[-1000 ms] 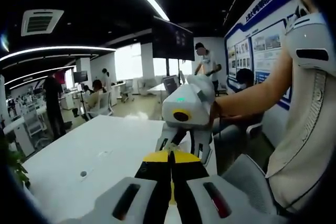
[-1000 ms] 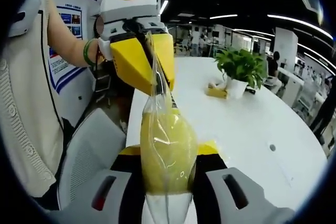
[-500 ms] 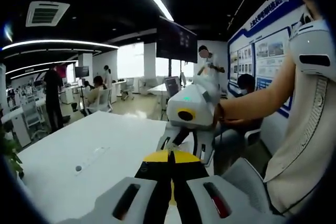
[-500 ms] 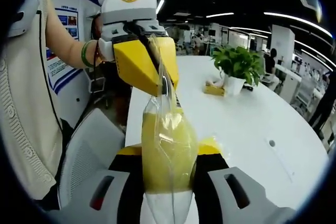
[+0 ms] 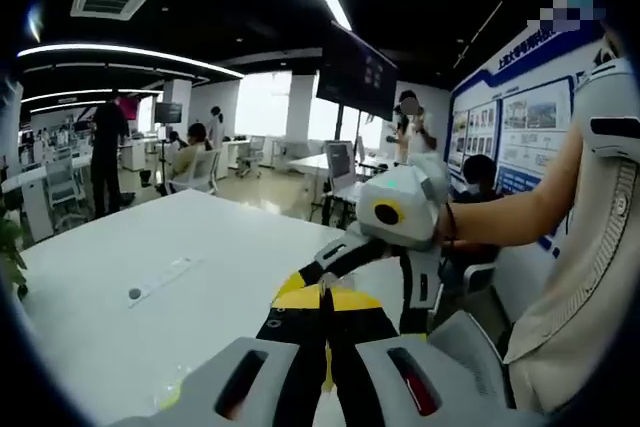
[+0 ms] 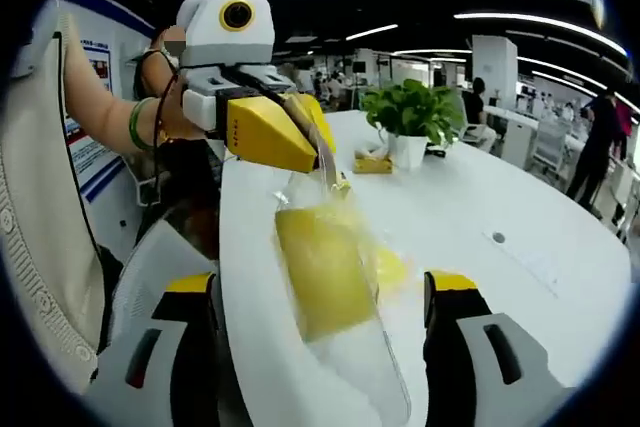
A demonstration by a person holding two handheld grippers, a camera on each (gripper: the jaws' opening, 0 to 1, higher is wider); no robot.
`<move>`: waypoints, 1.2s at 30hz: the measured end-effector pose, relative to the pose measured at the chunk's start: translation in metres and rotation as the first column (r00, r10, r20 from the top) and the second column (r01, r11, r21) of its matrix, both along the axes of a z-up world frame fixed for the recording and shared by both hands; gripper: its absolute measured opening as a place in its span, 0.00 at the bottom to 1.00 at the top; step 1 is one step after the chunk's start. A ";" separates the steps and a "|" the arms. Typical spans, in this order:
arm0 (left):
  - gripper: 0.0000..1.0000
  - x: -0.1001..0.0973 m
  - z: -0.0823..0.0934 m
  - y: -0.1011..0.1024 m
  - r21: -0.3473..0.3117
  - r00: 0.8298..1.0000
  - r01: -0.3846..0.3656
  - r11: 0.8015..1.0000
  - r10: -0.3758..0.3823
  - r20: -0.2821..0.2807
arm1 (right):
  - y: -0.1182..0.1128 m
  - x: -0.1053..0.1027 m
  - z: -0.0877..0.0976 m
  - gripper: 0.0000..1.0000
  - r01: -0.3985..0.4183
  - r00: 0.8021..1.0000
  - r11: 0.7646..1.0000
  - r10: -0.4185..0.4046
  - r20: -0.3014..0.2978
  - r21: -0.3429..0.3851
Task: Compare the silicone blocks by pressing each to a similar depth, holding the contact briefly, and releasing to observe deformation and rebound differences across the visible hardness samples.
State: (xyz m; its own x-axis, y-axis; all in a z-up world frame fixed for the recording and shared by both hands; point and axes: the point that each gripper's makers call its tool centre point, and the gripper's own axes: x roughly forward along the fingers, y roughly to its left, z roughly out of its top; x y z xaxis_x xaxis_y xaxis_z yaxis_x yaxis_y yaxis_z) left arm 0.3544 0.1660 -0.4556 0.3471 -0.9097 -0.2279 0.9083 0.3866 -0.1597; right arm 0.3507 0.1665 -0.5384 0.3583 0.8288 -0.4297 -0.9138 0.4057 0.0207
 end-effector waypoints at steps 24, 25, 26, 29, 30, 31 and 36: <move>0.00 0.057 -0.068 -0.074 -0.090 0.975 -0.119 0.989 0.100 -0.198 | -0.142 -0.019 -0.043 0.96 0.592 0.804 0.797 -0.594 -0.027 0.117; 0.00 0.059 -0.072 -0.078 -0.089 0.974 -0.121 0.989 0.101 -0.202 | -0.146 -0.020 -0.045 0.96 0.601 0.798 0.790 -0.602 -0.036 0.121; 0.00 0.061 -0.076 -0.082 -0.094 0.972 -0.123 0.988 0.101 -0.214 | -0.149 -0.021 -0.047 0.96 0.610 0.792 0.783 -0.609 -0.047 0.121; 0.00 0.070 -0.092 -0.095 -0.109 0.962 -0.130 0.986 0.098 -0.256 | -0.161 -0.026 -0.056 0.96 0.639 0.769 0.762 -0.635 -0.070 0.104; 0.00 0.073 -0.097 -0.098 -0.111 0.958 -0.134 0.985 0.100 -0.269 | -0.164 -0.028 -0.059 0.96 0.648 0.761 0.755 -0.643 -0.080 0.098; 0.00 0.077 -0.104 -0.101 -0.116 0.953 -0.140 0.983 0.102 -0.286 | -0.168 -0.029 -0.062 0.96 0.661 0.751 0.745 -0.654 -0.094 0.096; 0.00 0.091 -0.135 -0.108 -0.125 0.923 -0.178 0.976 0.122 -0.365 | -0.177 -0.033 -0.073 0.96 0.684 0.729 0.727 -0.675 -0.119 0.065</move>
State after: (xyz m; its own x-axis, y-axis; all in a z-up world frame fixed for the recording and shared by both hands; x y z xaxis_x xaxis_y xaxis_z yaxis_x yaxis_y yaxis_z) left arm 0.4454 0.0580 -0.5905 0.4049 -0.8868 -0.2228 0.7152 0.4589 -0.5271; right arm 0.3181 -0.0107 -0.6115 0.8095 0.4161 -0.4142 -0.3875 0.9087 0.1555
